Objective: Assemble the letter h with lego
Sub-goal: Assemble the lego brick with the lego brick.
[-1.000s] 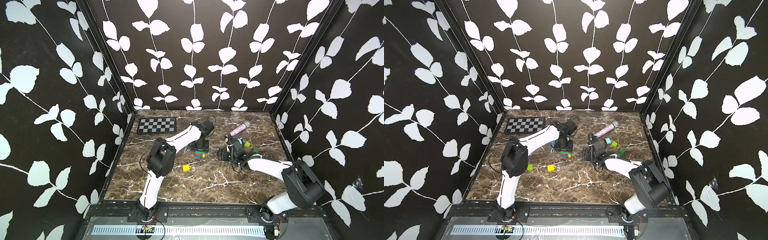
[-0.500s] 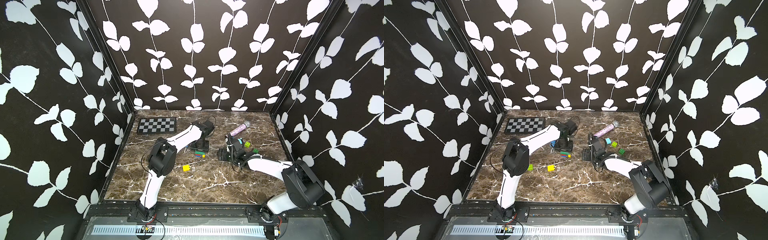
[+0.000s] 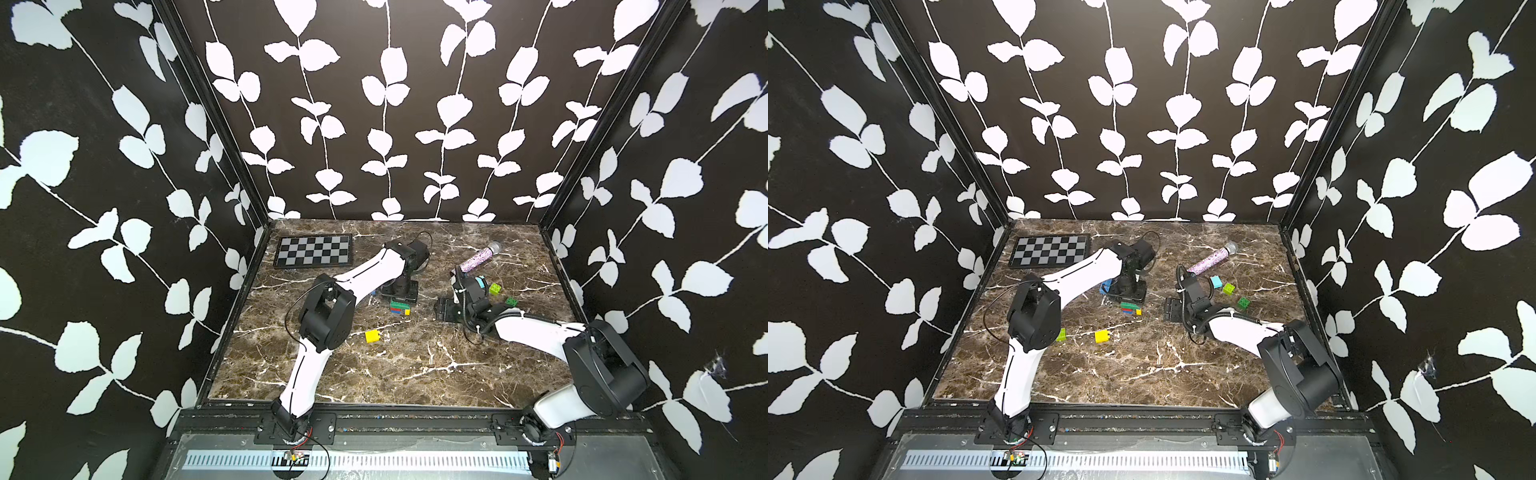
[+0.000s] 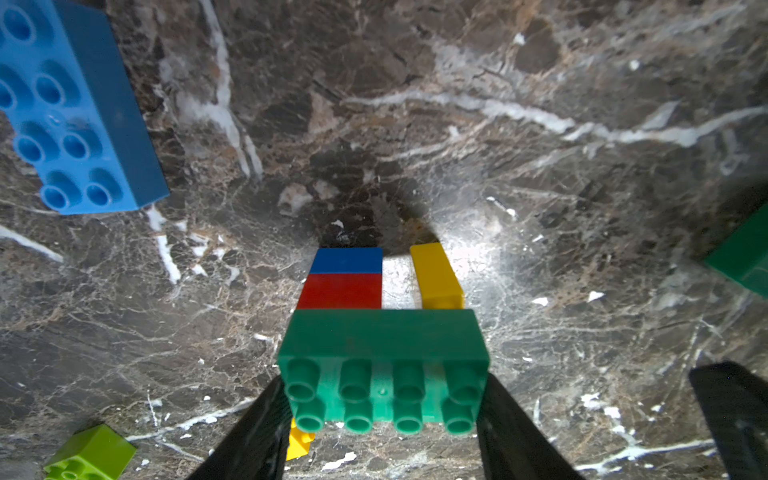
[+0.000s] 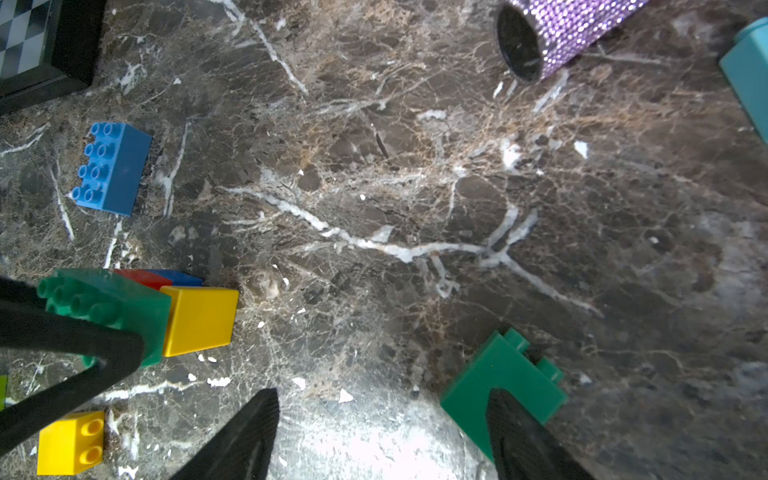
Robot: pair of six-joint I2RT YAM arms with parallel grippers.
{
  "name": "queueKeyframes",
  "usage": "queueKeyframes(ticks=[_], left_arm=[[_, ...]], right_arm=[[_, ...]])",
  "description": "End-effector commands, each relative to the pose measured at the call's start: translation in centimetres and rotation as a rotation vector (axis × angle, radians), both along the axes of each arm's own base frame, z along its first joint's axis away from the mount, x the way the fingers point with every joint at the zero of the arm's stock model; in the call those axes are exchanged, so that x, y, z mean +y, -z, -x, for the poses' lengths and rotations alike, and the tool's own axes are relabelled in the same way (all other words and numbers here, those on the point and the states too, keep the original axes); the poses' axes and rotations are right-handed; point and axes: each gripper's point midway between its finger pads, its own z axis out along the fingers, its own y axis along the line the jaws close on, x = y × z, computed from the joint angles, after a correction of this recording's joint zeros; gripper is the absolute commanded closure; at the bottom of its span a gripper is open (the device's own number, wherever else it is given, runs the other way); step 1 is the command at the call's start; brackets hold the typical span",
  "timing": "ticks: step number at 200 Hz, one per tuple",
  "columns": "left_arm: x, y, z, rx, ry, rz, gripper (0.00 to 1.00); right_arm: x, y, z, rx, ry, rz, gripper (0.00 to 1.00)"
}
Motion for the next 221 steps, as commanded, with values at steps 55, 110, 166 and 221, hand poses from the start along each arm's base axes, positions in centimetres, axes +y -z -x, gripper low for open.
queueKeyframes(ticks=[55, 110, 166, 221], left_arm=[[0.6, 4.3, 0.7, 0.093, 0.097, -0.045, 1.0], [2.3, 5.2, 1.3, 0.151, 0.066, -0.141, 1.0], [3.0, 4.7, 2.2, 0.159, -0.022, -0.151, 1.0], [3.2, 4.9, 2.4, 0.214, -0.015, -0.19, 1.0]], right_arm=[[0.9, -1.2, -0.5, -0.024, -0.015, -0.028, 0.23], [0.9, -1.4, -0.5, -0.033, -0.019, -0.03, 0.25], [0.8, -1.4, -0.5, -0.032, -0.015, -0.026, 0.25], [0.7, -1.6, -0.5, -0.039, -0.013, -0.023, 0.25]])
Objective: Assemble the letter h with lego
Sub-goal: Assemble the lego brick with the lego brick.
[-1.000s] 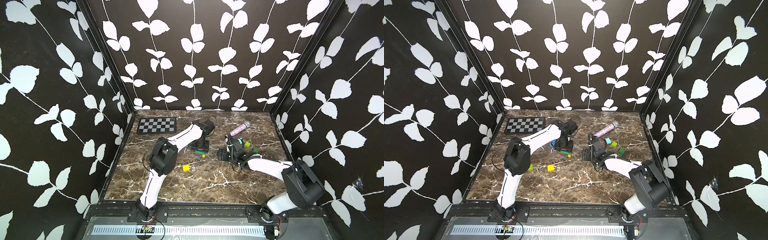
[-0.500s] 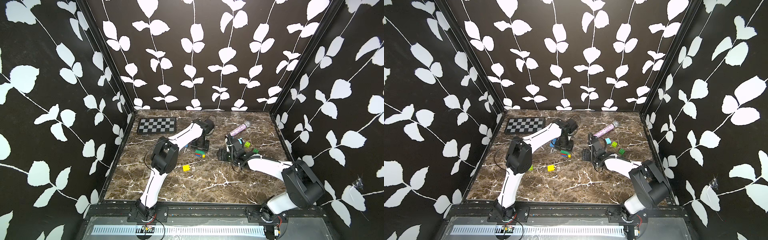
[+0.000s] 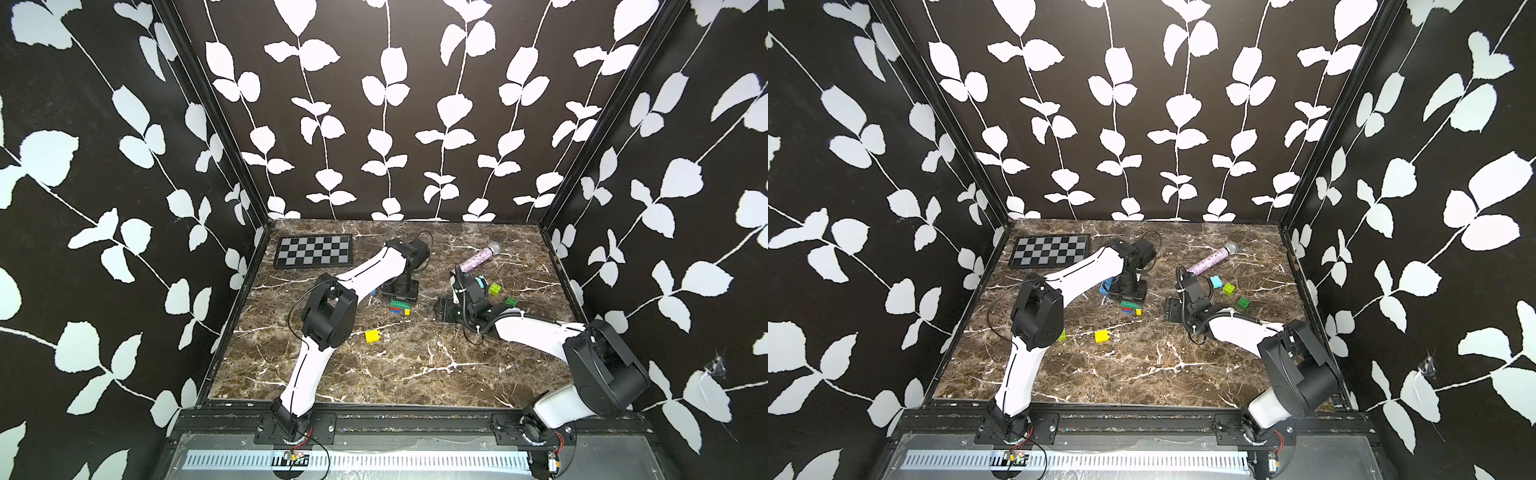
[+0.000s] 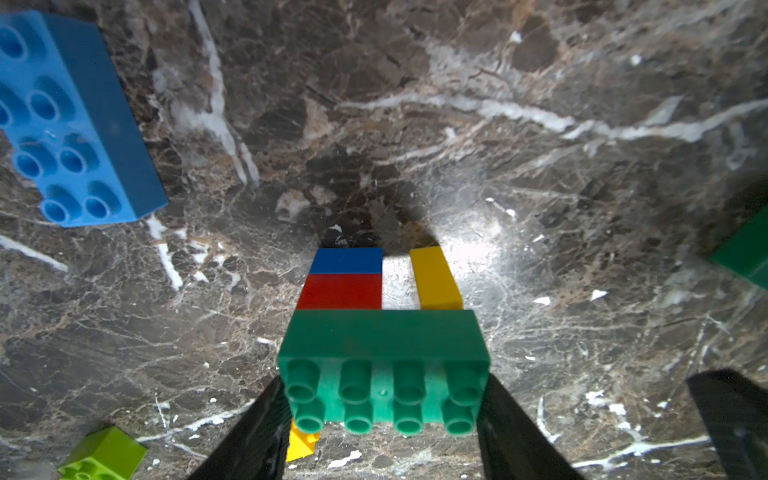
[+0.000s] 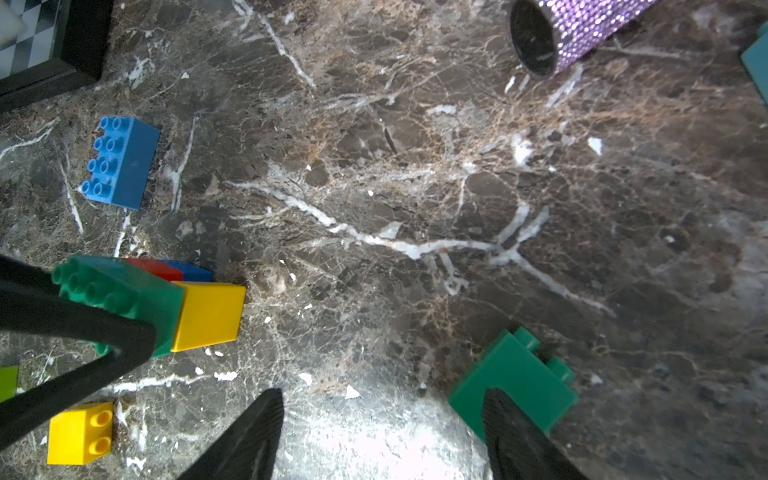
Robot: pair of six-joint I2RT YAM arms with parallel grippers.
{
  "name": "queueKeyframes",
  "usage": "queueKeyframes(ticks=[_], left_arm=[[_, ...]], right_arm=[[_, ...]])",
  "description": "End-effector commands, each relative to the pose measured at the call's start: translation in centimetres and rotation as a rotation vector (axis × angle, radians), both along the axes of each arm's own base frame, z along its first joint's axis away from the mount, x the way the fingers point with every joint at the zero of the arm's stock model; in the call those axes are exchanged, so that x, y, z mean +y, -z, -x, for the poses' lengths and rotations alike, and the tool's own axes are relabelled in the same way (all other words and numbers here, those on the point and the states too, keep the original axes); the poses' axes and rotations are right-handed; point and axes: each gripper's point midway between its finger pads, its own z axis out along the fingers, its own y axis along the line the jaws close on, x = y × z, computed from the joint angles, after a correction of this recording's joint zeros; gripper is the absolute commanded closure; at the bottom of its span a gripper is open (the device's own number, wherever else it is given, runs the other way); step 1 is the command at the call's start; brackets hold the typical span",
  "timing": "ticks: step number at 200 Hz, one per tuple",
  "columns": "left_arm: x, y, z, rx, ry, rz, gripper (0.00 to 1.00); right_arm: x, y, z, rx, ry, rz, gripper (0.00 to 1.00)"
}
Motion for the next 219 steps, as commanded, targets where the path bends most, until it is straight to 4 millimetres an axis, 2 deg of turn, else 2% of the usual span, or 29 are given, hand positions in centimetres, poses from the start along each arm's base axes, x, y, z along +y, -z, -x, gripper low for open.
queueKeyframes(ticks=[1, 91, 128, 152, 162, 178, 192, 219], left_arm=[[2.9, 4.7, 2.7, 0.183, -0.01, -0.164, 1.0], [2.9, 5.7, 1.6, 0.208, -0.027, -0.205, 1.0], [2.9, 6.8, 1.3, 0.198, -0.058, -0.217, 1.0], [2.6, 6.5, 0.8, 0.166, -0.07, -0.203, 0.86], [2.4, 6.1, 0.5, 0.15, -0.072, -0.195, 0.76], [2.0, 5.2, 0.1, 0.127, -0.076, -0.168, 0.65], [1.7, 4.3, -0.3, 0.103, -0.08, -0.146, 0.47], [1.1, 2.3, -1.0, 0.046, -0.086, -0.096, 0.31]], right_arm=[[0.4, -1.6, -0.7, -0.045, 0.002, -0.014, 0.25], [0.1, -2.1, -0.7, -0.063, 0.008, -0.012, 0.25], [0.2, -2.3, -0.6, -0.072, 0.006, -0.021, 0.25], [0.1, -2.4, -0.7, -0.076, 0.008, -0.02, 0.25], [0.2, -2.5, -0.7, -0.08, 0.004, -0.022, 0.25], [0.1, -2.6, -0.7, -0.087, 0.006, -0.02, 0.24], [0.0, -2.7, -0.7, -0.094, 0.007, -0.022, 0.23], [-0.1, -2.9, -0.7, -0.105, 0.008, -0.017, 0.22]])
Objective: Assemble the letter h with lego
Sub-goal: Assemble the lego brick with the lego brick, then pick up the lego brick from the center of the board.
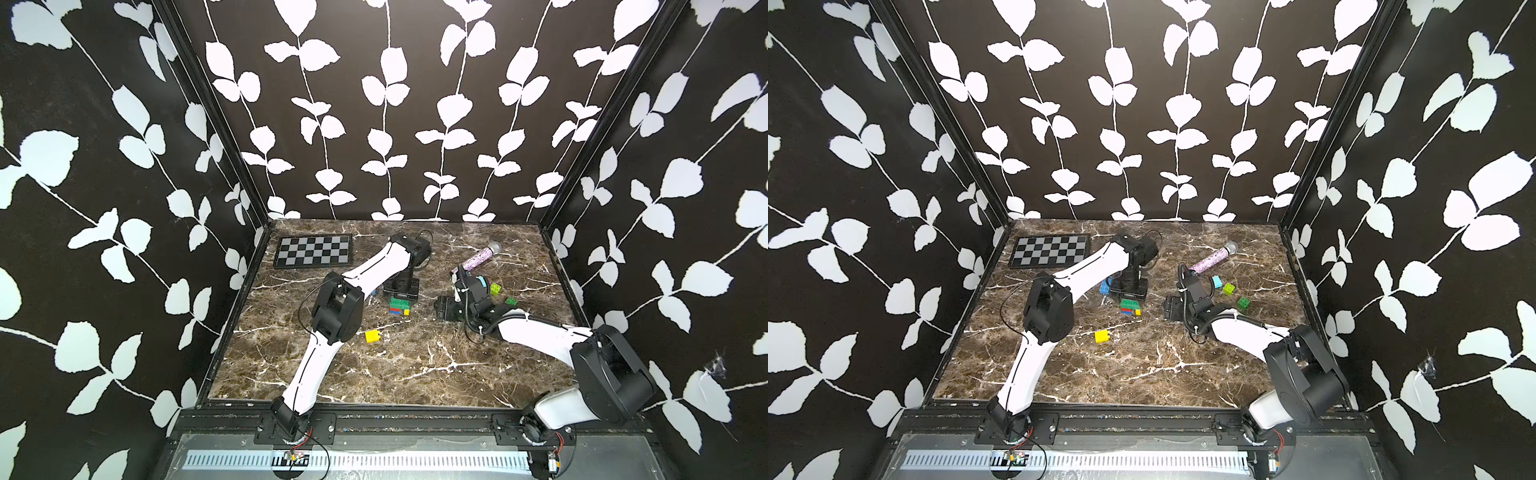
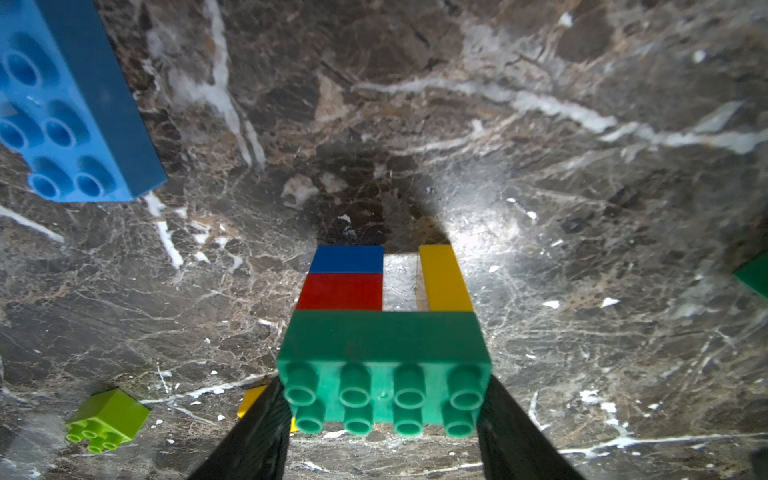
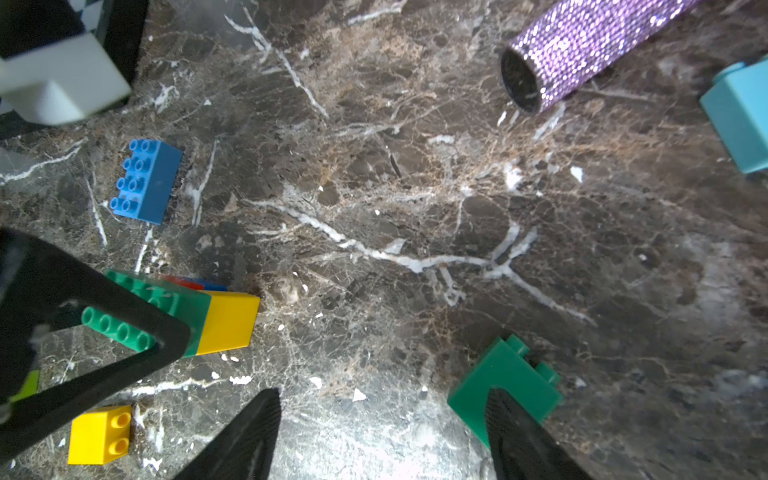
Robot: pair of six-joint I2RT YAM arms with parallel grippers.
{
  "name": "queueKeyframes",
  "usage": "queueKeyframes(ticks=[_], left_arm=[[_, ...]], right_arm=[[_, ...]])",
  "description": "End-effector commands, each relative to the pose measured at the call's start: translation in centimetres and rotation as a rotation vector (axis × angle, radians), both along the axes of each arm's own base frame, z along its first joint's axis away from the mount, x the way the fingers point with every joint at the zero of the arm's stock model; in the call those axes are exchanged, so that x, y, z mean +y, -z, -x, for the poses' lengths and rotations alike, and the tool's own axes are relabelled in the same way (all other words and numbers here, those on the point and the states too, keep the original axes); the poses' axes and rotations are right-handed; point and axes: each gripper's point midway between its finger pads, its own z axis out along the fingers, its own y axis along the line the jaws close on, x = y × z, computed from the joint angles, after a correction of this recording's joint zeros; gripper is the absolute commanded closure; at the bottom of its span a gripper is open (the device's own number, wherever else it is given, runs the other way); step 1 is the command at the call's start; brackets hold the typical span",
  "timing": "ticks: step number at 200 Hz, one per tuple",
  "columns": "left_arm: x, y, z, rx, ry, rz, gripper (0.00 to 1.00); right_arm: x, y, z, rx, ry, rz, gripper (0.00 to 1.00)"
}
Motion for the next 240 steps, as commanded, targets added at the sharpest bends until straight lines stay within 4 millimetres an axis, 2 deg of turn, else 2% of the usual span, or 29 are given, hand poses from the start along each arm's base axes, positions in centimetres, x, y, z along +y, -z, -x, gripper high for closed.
queueKeyframes(ticks=[1, 17, 33, 68, 105, 129, 132, 139, 162, 186, 200, 223, 240], left_arm=[[1.0, 2.1, -0.6, -0.018, -0.027, -0.048, 0.31], [0.5, 0.8, -1.0, -0.054, -0.029, -0.009, 0.2], [-0.2, -0.5, -1.3, -0.085, -0.034, 0.048, 0.01], [-0.9, -2.9, -1.7, -0.143, -0.023, 0.121, 0.01], [-1.0, -6.8, -2.0, -0.244, -0.003, 0.201, 0.01], [0.7, -8.8, -1.3, -0.336, 0.014, 0.228, 0.01], [1.9, -8.8, -1.8, -0.345, -0.012, 0.225, 0.01], [3.1, -9.0, -1.7, -0.372, -0.028, 0.23, 0.01], [6.9, -7.9, -0.2, -0.409, -0.092, 0.253, 0.01], [9.9, -5.5, 2.2, -0.39, -0.151, 0.281, 0.01], [12.0, -4.1, 3.3, -0.372, -0.184, 0.238, 0.01], [14.2, -2.4, 4.3, -0.353, -0.248, 0.229, 0.01], [15.5, -2.0, 4.7, -0.374, -0.29, 0.214, 0.01]], right_arm=[[0.0, -1.3, -0.4, -0.056, 0.003, -0.007, 0.22], [0.0, -1.3, -0.4, -0.059, 0.001, -0.007, 0.21], [0.1, -1.3, -0.4, -0.059, 0.001, -0.007, 0.2], [0.2, -1.3, -0.4, -0.058, -0.004, -0.011, 0.18], [-0.4, -1.6, -0.5, -0.076, 0.009, 0.011, 0.14], [-1.0, -1.7, -0.6, -0.087, 0.028, 0.037, 0.13], [-1.1, -1.7, -0.6, -0.09, 0.03, 0.04, 0.12], [-1.2, -1.7, -0.7, -0.093, 0.033, 0.047, 0.12], [-0.8, -1.8, -0.6, -0.097, -0.001, 0.046, 0.13], [1.9, -2.1, 0.0, -0.101, -0.116, -0.036, 0.16], [3.2, -2.1, 0.3, -0.113, -0.169, -0.009, 0.17], [4.7, -2.0, 0.8, -0.126, -0.246, 0.038, 0.18], [6.1, -2.3, 1.6, -0.128, -0.306, 0.042, 0.21]])
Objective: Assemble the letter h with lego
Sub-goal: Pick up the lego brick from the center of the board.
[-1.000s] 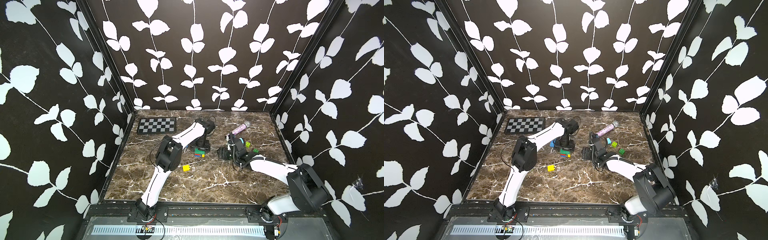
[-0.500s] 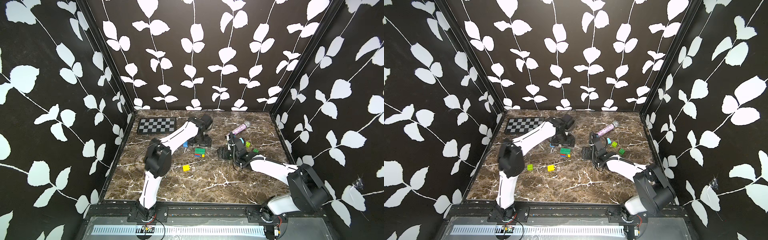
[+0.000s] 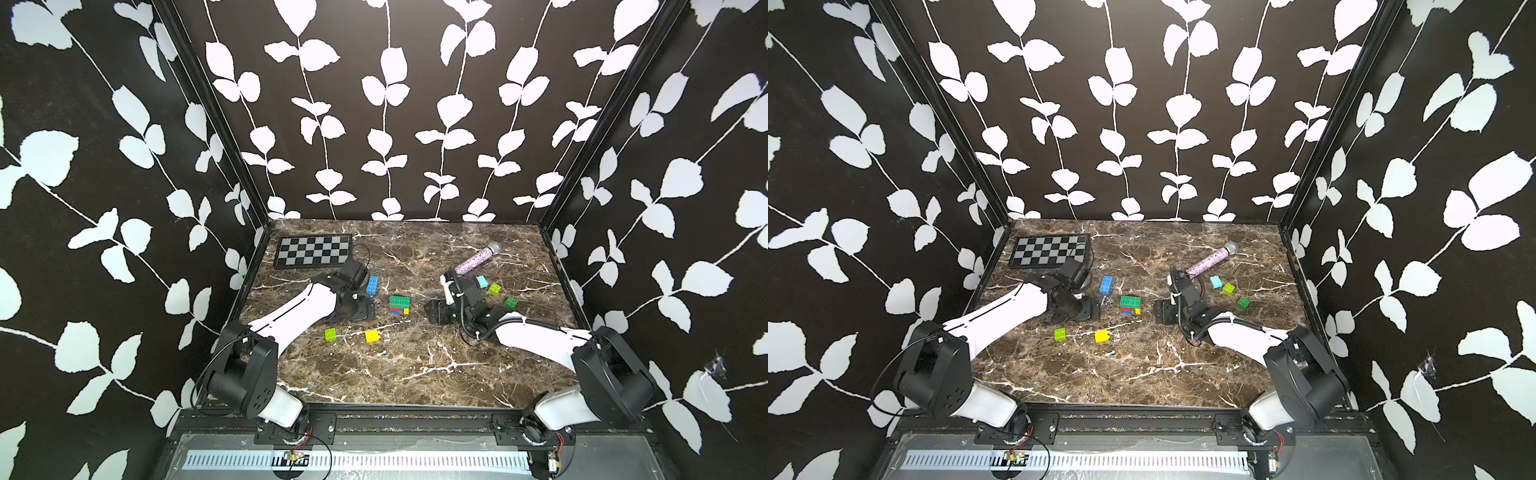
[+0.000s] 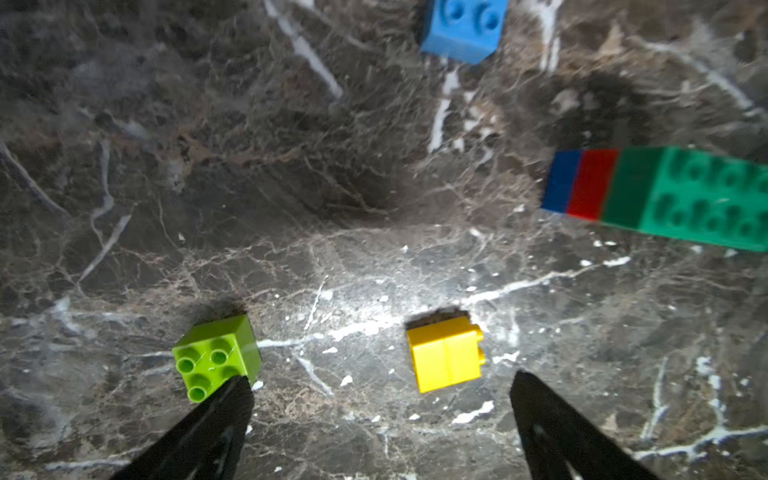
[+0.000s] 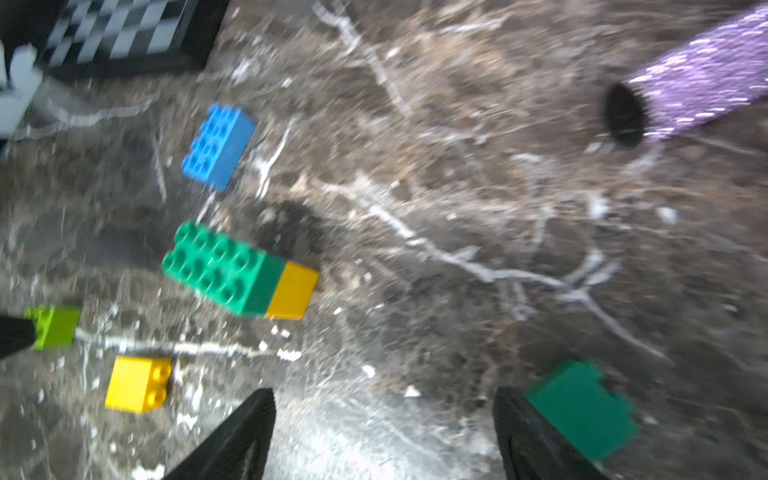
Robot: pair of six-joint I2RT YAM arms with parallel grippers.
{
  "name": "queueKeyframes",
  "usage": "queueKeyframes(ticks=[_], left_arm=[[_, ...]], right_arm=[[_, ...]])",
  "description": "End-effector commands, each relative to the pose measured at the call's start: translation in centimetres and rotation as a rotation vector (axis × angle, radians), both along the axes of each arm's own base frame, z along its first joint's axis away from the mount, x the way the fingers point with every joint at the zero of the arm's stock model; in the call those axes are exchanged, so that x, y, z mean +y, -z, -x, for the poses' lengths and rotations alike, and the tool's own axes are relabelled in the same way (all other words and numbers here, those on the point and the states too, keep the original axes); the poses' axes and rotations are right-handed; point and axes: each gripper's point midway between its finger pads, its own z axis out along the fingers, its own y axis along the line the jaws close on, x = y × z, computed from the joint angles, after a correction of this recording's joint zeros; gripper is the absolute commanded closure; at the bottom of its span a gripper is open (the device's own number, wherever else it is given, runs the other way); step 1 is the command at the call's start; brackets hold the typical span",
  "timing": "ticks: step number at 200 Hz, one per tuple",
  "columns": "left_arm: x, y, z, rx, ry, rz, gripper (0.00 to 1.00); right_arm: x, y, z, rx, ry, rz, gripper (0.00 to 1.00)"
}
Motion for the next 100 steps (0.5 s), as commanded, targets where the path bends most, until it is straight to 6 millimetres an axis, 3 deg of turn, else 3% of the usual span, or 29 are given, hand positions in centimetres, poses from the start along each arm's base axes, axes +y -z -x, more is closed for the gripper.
queueKeyframes(ticks=[1, 18, 45, 65, 100], left_arm=[[1.1, -0.9, -0.7, -0.086, -0.065, 0.033, 0.01], [3.2, -0.7, 0.0, -0.103, -0.112, -0.049, 0.01], [6.0, -0.7, 1.2, -0.087, -0.187, -0.158, 0.01], [7.1, 0.2, 1.7, -0.073, -0.221, -0.177, 0.02], [7.1, 3.2, 2.0, 0.019, -0.283, -0.088, 0.07]], right_arm=[[2.5, -1.6, 0.1, -0.051, -0.107, 0.005, 0.21], [3.5, -2.1, 0.8, -0.057, -0.134, 0.09, 0.21], [2.4, -3.0, 0.7, -0.056, -0.075, 0.153, 0.22], [0.0, -3.7, -0.1, -0.082, 0.031, 0.158, 0.21], [-5.5, -2.2, -1.4, 0.035, 0.235, 0.126, 0.2]])
